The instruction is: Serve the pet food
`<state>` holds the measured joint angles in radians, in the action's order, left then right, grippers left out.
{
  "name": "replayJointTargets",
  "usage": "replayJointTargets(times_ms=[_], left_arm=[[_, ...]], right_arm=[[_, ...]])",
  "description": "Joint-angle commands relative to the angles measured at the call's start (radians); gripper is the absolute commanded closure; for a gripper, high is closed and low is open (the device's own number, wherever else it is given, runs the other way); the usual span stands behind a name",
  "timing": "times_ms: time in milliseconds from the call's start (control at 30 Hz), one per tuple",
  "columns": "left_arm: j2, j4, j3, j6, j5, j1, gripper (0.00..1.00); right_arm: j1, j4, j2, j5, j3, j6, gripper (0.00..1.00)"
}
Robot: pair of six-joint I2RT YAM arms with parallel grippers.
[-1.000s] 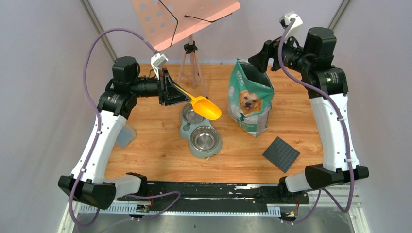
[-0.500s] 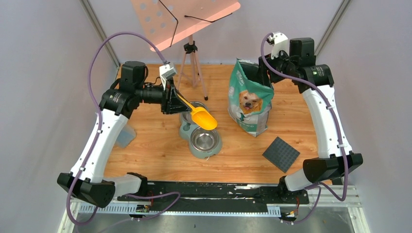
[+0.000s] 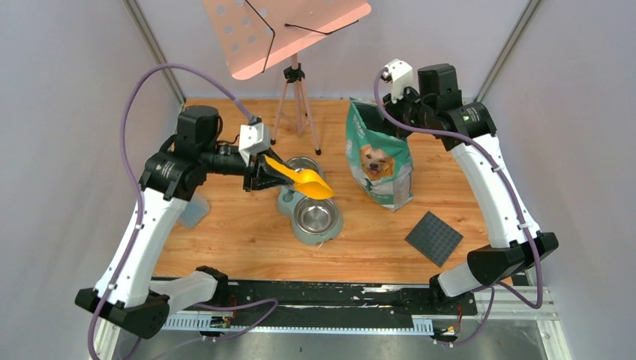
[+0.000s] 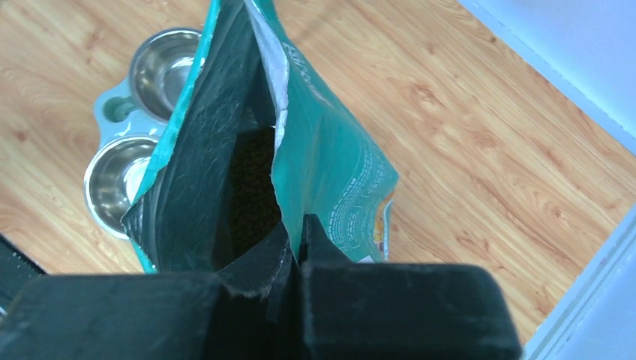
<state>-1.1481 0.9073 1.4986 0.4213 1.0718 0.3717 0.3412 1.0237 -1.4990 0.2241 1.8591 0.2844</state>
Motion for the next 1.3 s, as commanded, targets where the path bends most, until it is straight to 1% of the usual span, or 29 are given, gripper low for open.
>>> replayJointTargets(times_ms=[0, 100, 167, 200, 233, 267, 300, 333, 367, 400, 433, 500, 633, 733, 833, 933, 1100, 1200, 1267], left_arm=[[0.092, -0.127, -0.023, 0.116, -0.002, 0.049, 1.0], [0.086, -0.097, -0.013, 0.138, -0.03, 0.058, 1.0], [0.073, -0.123, 0.014, 0.083, -0.05, 0.059, 1.0], [0.062, -0.177, 0.021, -0.012, -0.079, 0.059, 1.0], [0.058, -0.213, 0.035, -0.07, -0.099, 0.059, 1.0], [0.047, -0.282, 0.041, -0.174, -0.136, 0.059, 1.0], [0.037, -0.318, 0.053, -0.273, -0.154, 0.059, 1.0], [0.031, -0.381, 0.06, -0.316, -0.184, 0.059, 1.0], [0.015, -0.406, 0.081, -0.386, -0.194, 0.059, 1.0], [0.005, -0.44, 0.093, -0.419, -0.203, 0.059, 1.0], [-0.017, -0.453, 0.118, -0.471, -0.205, 0.059, 1.0], [-0.044, -0.474, 0.151, -0.51, -0.208, 0.059, 1.0], [-0.055, -0.469, 0.176, -0.514, -0.259, 0.058, 1.0], [-0.042, -0.466, 0.172, -0.51, -0.292, 0.056, 1.0], [-0.037, -0.493, 0.156, -0.538, -0.328, 0.057, 1.0], [-0.052, -0.506, 0.137, -0.527, -0.31, 0.058, 1.0], [-0.144, -0.322, 0.2, -0.43, -0.259, 0.058, 1.0], [-0.135, -0.315, 0.175, -0.377, -0.261, 0.058, 1.0], [-0.14, -0.323, 0.161, -0.377, -0.278, 0.059, 1.0]], right_arm=[[0.056, -0.068, 0.022, 0.013, 0.014, -0.008, 1.0], [0.056, -0.068, 0.02, 0.011, 0.024, -0.026, 1.0], [0.058, -0.071, 0.027, 0.035, 0.026, -0.038, 1.0], [0.062, -0.076, 0.032, 0.043, 0.022, -0.047, 1.0], [0.069, -0.079, 0.037, 0.045, 0.018, -0.051, 1.0], [0.081, -0.08, 0.041, 0.041, 0.011, -0.051, 1.0], [0.092, -0.082, 0.045, 0.035, 0.003, -0.048, 1.0], [0.105, -0.082, 0.047, 0.033, -0.003, -0.044, 1.0], [0.116, -0.083, 0.05, 0.035, -0.01, -0.042, 1.0], [0.128, -0.083, 0.052, 0.034, -0.015, -0.043, 1.0], [0.141, -0.082, 0.052, 0.032, -0.018, -0.048, 1.0], [0.165, -0.08, 0.053, 0.032, -0.018, -0.057, 1.0], [0.205, -0.052, 0.052, 0.031, -0.02, -0.097, 1.0], [0.238, -0.051, 0.069, 0.022, -0.068, -0.116, 1.0], [0.269, -0.05, 0.069, 0.019, -0.087, -0.128, 1.0], [0.288, -0.051, 0.048, 0.008, -0.06, -0.14, 1.0], [0.294, -0.086, 0.006, -0.167, 0.044, -0.146, 1.0], [0.296, -0.11, -0.004, -0.22, 0.082, -0.125, 1.0], [0.308, -0.12, -0.011, -0.222, 0.089, -0.104, 1.0]])
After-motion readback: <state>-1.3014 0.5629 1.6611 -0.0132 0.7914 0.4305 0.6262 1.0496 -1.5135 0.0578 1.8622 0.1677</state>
